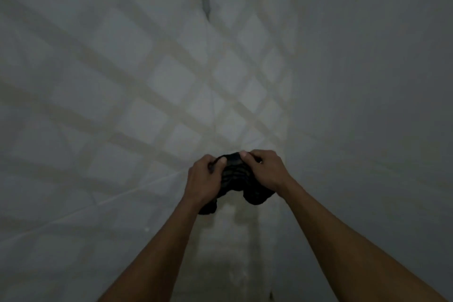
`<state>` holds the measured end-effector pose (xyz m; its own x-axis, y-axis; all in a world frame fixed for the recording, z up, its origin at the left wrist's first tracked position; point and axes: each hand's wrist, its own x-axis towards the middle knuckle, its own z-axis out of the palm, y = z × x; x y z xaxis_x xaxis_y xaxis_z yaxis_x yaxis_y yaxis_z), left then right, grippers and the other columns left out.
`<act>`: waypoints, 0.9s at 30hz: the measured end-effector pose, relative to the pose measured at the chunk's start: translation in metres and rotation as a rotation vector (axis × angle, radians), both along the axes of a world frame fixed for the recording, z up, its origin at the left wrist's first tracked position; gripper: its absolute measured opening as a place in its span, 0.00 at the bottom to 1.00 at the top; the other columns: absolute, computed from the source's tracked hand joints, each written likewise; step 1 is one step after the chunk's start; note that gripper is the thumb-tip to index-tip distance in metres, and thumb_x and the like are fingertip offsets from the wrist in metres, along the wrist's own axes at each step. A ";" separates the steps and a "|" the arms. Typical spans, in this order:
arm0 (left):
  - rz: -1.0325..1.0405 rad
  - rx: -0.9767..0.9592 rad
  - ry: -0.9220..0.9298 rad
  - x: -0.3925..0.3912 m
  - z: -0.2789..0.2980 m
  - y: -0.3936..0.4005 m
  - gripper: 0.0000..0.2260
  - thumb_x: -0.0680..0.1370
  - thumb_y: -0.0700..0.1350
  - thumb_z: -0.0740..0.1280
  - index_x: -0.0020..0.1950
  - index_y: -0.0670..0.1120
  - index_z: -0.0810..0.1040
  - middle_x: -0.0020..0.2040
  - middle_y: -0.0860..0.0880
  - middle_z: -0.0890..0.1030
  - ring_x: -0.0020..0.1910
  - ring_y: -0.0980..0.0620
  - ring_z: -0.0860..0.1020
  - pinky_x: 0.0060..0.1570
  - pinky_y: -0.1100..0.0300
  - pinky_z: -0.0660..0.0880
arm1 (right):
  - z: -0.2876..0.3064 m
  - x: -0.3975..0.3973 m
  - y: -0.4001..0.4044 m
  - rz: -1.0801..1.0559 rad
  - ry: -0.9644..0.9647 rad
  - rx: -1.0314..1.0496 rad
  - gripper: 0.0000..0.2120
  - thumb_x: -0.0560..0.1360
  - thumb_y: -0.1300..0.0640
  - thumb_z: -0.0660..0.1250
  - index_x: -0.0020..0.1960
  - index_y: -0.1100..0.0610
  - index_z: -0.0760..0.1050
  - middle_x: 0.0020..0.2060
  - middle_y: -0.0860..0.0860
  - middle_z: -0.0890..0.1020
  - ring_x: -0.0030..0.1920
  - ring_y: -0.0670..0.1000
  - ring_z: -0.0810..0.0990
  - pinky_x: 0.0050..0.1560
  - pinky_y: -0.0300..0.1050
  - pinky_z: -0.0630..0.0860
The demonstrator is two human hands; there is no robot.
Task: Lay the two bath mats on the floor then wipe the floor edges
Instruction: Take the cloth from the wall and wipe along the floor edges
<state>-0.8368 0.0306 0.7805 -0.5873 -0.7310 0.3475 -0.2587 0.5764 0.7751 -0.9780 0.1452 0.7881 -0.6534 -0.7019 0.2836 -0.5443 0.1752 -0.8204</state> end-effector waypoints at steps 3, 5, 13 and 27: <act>0.065 -0.151 0.080 -0.014 0.057 0.003 0.16 0.82 0.57 0.62 0.46 0.45 0.77 0.39 0.50 0.80 0.38 0.52 0.78 0.37 0.56 0.72 | 0.057 -0.023 -0.006 0.044 0.137 -0.102 0.21 0.80 0.40 0.62 0.41 0.57 0.79 0.35 0.52 0.82 0.36 0.50 0.80 0.38 0.43 0.73; 0.104 -0.227 0.104 -0.025 0.084 0.008 0.16 0.83 0.58 0.60 0.46 0.46 0.75 0.38 0.51 0.80 0.38 0.52 0.79 0.38 0.54 0.74 | 0.086 -0.039 -0.006 0.080 0.220 -0.140 0.21 0.80 0.41 0.61 0.41 0.57 0.78 0.34 0.52 0.81 0.36 0.50 0.79 0.37 0.44 0.72; 0.345 -0.467 0.164 -0.035 0.173 0.026 0.12 0.82 0.58 0.62 0.49 0.50 0.74 0.40 0.52 0.79 0.41 0.49 0.79 0.40 0.51 0.76 | 0.183 -0.078 -0.017 0.280 0.449 -0.315 0.16 0.79 0.40 0.64 0.42 0.51 0.78 0.35 0.46 0.80 0.37 0.46 0.78 0.40 0.47 0.75; 0.632 -0.841 0.199 -0.032 0.298 -0.016 0.08 0.81 0.52 0.65 0.58 0.54 0.79 0.53 0.49 0.80 0.49 0.45 0.79 0.44 0.52 0.76 | 0.301 -0.074 -0.089 0.289 0.763 -0.638 0.07 0.81 0.46 0.62 0.56 0.46 0.73 0.49 0.48 0.78 0.46 0.51 0.78 0.41 0.45 0.71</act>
<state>-0.8690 0.0146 1.0781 -0.0634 -0.3637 0.9294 -0.6104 0.7509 0.2522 -1.0519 0.0562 1.0887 0.0262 -0.3773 0.9257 -0.9106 -0.3911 -0.1336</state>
